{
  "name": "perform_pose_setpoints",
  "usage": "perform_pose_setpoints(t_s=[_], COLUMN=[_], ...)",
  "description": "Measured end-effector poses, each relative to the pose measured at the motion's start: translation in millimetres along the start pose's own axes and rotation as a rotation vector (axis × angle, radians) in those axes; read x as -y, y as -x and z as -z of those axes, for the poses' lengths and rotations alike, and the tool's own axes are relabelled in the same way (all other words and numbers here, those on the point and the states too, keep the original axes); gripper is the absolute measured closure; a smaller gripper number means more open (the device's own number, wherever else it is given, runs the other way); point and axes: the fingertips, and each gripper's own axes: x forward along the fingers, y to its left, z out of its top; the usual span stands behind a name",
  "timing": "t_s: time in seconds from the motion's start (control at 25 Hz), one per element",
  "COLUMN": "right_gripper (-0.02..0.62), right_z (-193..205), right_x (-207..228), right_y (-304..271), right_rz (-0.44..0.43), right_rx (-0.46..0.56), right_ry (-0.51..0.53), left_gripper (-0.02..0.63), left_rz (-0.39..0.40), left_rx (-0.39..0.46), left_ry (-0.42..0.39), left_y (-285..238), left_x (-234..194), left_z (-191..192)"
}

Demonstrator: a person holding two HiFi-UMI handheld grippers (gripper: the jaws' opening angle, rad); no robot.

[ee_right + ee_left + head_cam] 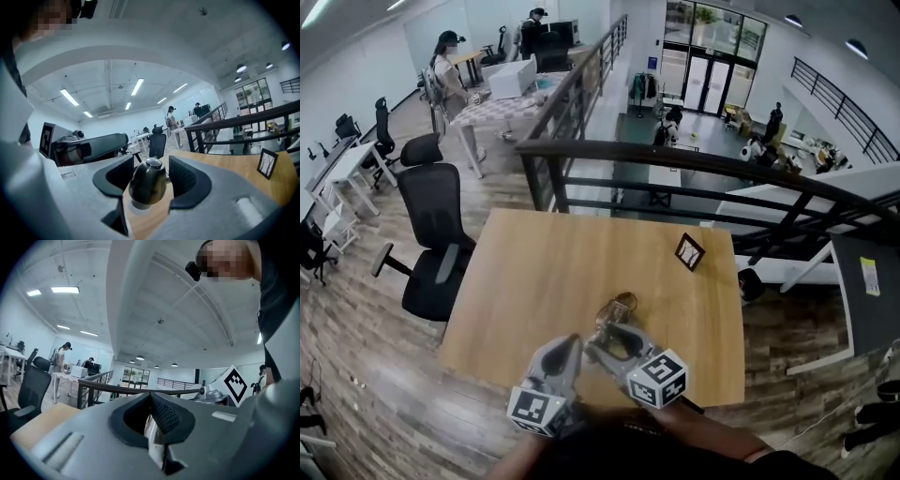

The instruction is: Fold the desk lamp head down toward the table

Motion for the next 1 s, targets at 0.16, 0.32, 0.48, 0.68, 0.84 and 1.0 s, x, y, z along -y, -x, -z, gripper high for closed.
perform_pose_setpoints(t_s=[0.16,0.32,0.48,0.68,0.84,1.0], right_gripper=[0.37,0.368,0.367,0.37,0.373,0.376], right_z=[5.7,7.5,10.2,19.3,57.1,92.5], right_x=[2.6,2.1,2.6,-1.5,-13.7,-22.7], right_y=[-6.0,-9.0,-8.0,-12.1,-16.6,-24.4], right_rz=[0.075,0.149,0.195,0.192,0.218,0.235], right_rx=[0.008,0.047,0.075,0.062,-0.028,-0.09], right_ry=[-0.036,-0.044,-0.013,0.031,0.101,0.158], left_gripper=[0.604,0.604,0.604,0.604,0.604,0.604], left_rz=[0.095,0.192,0.278,0.351,0.392,0.38], left_rx=[-0.014,-0.026,-0.038,-0.07,-0.077,-0.081], left_ry=[0.008,0.023,0.031,0.057,0.062,0.078], left_y=[-4.1,-3.2,0.1,0.4,3.1,7.0], left_x=[-6.3,-8.3,-4.5,1.6,4.2,-7.0], left_z=[-0.2,5.8,4.5,8.5,15.0,15.0])
